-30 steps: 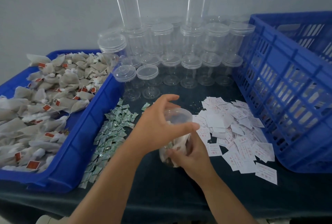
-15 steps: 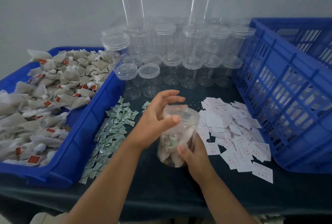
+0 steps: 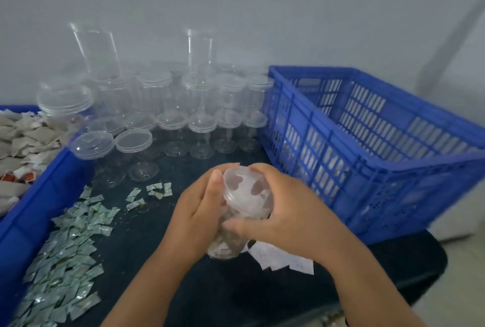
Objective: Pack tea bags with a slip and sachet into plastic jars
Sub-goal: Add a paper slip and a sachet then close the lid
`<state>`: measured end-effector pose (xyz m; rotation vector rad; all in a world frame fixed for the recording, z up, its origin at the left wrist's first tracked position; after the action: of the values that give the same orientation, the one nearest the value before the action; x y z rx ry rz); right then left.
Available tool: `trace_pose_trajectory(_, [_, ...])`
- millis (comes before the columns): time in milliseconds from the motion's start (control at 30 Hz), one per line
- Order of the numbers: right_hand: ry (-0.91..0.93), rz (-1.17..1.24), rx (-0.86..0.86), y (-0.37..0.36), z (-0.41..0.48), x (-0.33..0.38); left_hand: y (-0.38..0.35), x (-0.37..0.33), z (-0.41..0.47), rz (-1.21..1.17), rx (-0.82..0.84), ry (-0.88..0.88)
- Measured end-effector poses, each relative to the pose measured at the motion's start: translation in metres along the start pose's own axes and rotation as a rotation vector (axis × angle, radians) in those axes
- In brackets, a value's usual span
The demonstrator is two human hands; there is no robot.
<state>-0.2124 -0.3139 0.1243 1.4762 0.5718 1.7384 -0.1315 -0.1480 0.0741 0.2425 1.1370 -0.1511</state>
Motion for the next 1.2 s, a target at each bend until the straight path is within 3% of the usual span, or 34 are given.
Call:
trace_pose_trajectory(100, [-0.01, -0.063, -0.092, 0.053, -0.006, -0.003, -0.027, -0.016, 0.021, 0.02, -0.007, -0.059])
trace_pose_trajectory(233, [-0.027, -0.082, -0.42, 0.128, -0.007, 0.001, -0.057, -0.016, 0.051, 0.034, 0.048, -0.066])
trace_pose_trajectory(367, [-0.182, -0.184, -0.59, 0.196, 0.022, -0.017, -0.089, 0.011, 0.063, 0.138, 0.155, -0.114])
trace_pose_trajectory(433, [-0.316, -0.348, -0.465, 0.222, 0.039, -0.029, -0.103, 0.028, 0.062, 0.153, 0.196, -0.127])
trace_pose_trajectory(633, [-0.637, -0.976, 0.212, 0.22, 0.095, -0.084, -0.116, 0.072, 0.055, 0.15, 0.242, -0.079])
trace_pose_trajectory(867, [-1.024, -1.056, 0.757, 0.171, 0.124, -0.124, -0.103, 0.083, 0.055, 0.1, 0.176, -0.02])
trace_pose_trajectory(967, [-0.944, -1.076, 0.771, 0.157, 0.129, -0.144, -0.098, 0.085, 0.054, 0.103, 0.164, -0.002])
trace_pose_trajectory(1200, [-1.011, -0.652, 0.698, 0.149, 0.124, -0.184, -0.095, 0.088, 0.056, 0.1, 0.143, 0.001])
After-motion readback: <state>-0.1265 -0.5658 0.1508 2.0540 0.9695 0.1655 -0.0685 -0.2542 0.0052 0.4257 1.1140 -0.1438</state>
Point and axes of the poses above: each hand's wrist, its own z-axis towards the middle knuckle, its own y-axis out of the back of the hand, x = y × z, the point moved 1 cm from there along z, towards the middle knuckle, and after that the axes turned 8 degrees about -x, right-handed, at the moved point
